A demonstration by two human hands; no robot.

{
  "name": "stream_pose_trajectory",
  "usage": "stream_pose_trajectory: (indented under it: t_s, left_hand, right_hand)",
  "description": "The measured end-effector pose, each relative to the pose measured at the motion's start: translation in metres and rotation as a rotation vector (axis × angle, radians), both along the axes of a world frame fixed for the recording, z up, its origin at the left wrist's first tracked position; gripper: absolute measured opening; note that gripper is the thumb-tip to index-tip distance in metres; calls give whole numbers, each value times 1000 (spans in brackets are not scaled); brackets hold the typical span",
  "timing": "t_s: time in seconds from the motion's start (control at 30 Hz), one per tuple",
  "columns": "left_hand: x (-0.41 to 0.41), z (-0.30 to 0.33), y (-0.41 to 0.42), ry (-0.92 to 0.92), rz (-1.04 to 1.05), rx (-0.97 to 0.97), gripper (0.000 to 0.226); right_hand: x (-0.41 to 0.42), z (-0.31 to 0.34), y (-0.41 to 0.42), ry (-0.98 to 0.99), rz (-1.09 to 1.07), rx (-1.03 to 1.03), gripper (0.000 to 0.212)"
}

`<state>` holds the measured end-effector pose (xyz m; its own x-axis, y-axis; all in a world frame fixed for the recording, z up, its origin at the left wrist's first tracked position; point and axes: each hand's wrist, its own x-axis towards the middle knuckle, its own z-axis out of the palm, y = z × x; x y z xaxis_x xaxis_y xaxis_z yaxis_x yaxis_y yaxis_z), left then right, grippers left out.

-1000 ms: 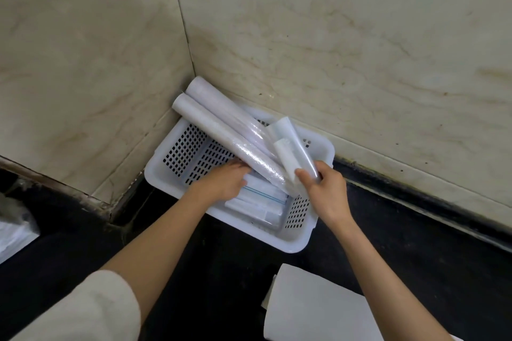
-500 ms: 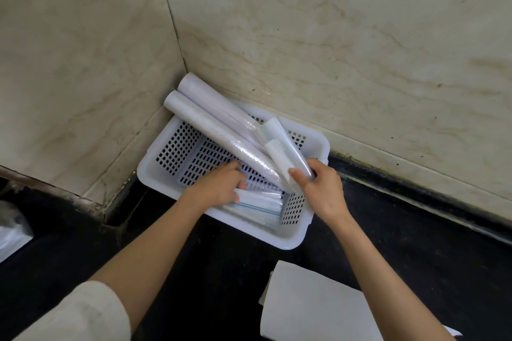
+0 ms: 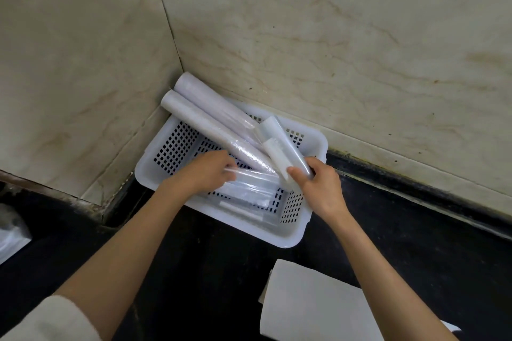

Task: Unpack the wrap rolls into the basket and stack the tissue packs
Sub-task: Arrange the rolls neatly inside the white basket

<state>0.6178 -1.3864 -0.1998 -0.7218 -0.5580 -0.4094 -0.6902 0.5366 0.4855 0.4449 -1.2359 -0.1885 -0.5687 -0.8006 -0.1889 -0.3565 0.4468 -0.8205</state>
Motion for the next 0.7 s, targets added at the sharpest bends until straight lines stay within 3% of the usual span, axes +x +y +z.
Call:
stream_pose_trajectory:
  t_s: [0.07, 0.13, 0.23, 0.33, 0.47, 0.6, 0.7]
  left_hand:
    - [6, 9, -2, 111, 11, -87, 9]
    - [10, 15, -4, 139, 40, -13, 13]
    - [6, 12, -2, -56, -77, 270, 30]
    - [-3, -4, 3, -270, -189, 364, 20]
    - [-14, -17, 7, -297, -241, 248, 8]
    - [-11, -23, 14, -260, -248, 37, 13]
    - [-9, -28, 15, -153, -191, 79, 10]
  right_hand:
    - [0, -1, 0, 0, -8, 3, 5]
    - [0, -1, -1, 6, -24, 4, 6]
    - [1, -1, -2, 1, -48, -6, 9]
    - [2, -2, -1, 3, -48, -4, 8]
    - [2, -1, -2, 12, -44, 9, 13]
    - [2, -2, -2, 14, -44, 10, 17]
    - [2, -4, -2, 21, -43, 4, 16]
